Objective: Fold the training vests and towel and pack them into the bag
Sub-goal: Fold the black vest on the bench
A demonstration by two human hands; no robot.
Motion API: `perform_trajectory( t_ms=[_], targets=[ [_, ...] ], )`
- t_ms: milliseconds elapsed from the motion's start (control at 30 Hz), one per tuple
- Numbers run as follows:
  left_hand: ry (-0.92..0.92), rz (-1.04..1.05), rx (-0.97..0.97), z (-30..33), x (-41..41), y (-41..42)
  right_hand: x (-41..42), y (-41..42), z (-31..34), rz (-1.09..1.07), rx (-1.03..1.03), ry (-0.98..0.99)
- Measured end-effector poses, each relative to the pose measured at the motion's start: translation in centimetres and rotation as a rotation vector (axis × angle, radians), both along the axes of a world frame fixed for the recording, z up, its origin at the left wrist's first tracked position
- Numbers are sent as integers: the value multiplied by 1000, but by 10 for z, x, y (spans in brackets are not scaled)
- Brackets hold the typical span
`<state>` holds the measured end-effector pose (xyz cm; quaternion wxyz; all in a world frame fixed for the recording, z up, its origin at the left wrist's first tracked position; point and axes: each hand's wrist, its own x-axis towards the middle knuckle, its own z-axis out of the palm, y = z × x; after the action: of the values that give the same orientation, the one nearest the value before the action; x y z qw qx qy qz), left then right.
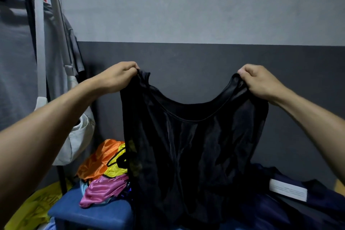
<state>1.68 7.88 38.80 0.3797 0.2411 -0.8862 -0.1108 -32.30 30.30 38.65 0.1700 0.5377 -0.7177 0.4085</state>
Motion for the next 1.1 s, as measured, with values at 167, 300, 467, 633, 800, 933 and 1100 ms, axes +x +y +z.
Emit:
perform_trajectory(
  t_ms=[167, 300, 467, 633, 800, 933, 1100],
  targets=[
    [7, -121, -48, 9, 5, 11, 10, 9, 7, 202, 49, -110],
    [118, -128, -20, 8, 6, 10, 6, 15, 8, 326, 119, -156],
    [63, -4, -87, 7, 11, 5, -4, 14, 1, 301, -59, -144],
    [-98, -32, -87, 10, 13, 6, -12, 16, -2, 259, -16, -213],
    [-136, -62, 17, 3, 8, 1, -9, 13, -7, 218, 14, -168],
    [-140, -184, 52, -2, 9, 3, -2, 16, -8, 285, 97, -189],
    [-8, -252, 61, -2, 7, 2, 0, 23, -7, 374, 230, -234]
  ],
)
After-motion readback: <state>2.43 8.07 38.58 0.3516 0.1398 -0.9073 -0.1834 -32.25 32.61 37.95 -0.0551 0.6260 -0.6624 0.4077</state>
